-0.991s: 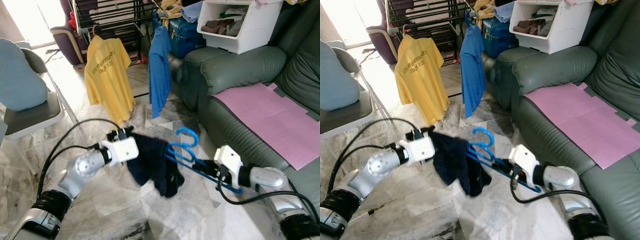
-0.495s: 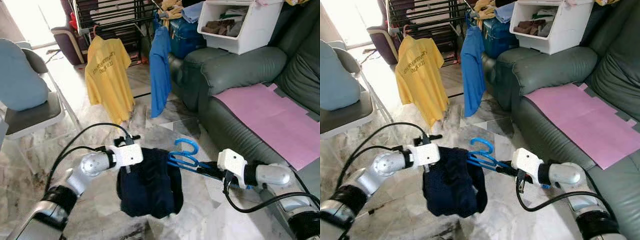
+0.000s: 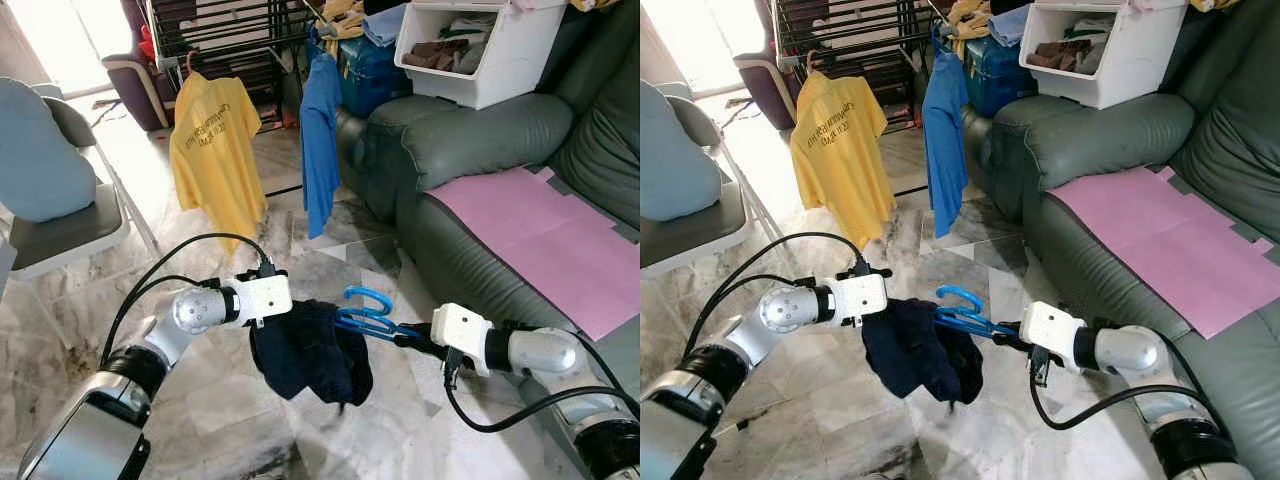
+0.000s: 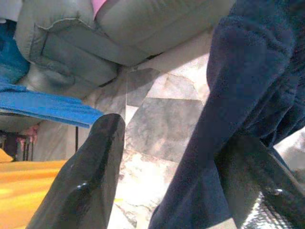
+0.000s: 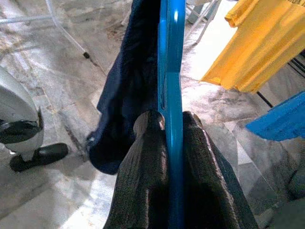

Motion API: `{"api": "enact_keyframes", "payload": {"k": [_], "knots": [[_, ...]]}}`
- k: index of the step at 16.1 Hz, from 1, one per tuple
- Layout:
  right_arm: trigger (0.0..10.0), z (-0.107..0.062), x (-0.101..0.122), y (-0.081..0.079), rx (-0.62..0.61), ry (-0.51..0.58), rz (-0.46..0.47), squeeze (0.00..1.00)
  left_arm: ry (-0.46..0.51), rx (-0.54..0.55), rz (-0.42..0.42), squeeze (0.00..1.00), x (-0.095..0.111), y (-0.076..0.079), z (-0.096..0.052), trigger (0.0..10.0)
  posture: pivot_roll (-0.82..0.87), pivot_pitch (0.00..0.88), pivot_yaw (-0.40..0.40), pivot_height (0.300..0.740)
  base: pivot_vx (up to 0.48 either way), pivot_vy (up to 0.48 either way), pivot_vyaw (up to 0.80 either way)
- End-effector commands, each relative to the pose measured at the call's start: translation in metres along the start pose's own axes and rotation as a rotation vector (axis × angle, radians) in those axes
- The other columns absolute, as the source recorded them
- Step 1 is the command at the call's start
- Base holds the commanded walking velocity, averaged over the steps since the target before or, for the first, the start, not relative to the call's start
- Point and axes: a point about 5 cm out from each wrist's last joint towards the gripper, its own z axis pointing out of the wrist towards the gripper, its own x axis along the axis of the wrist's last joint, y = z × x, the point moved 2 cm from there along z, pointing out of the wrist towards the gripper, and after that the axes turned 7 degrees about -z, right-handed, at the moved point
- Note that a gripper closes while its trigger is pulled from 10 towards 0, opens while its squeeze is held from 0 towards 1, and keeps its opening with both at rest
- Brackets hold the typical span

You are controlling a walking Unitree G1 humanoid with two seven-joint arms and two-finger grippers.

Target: Hang hanger

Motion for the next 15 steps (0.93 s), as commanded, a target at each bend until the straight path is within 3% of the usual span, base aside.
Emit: {"api": "enact_keyframes", "payload": {"k": [1,7,15], "knots": [[10.0,0.003,0.013,0.013,-0.047,0.049,-0.059,0.0,-0.018,-0.044,0.026,0.0,-0.001,0.002,0.001,0.0,-0.15,0.0,0.114,0.74,0.0,0.0,0.0],[10.0,0.01,0.013,0.007,-0.059,0.06,-0.064,0.0,-0.006,-0.087,0.024,0.0,0.002,0.014,0.009,0.0,-0.14,0.0,0.119,0.74,0.0,0.0,0.0],[10.0,0.01,0.008,0.009,-0.068,0.035,-0.089,0.0,-0.03,-0.084,0.037,0.0,0.0,0.005,0.007,0.0,-0.14,0.0,0.12,0.74,0.0,0.0,0.0]]}}
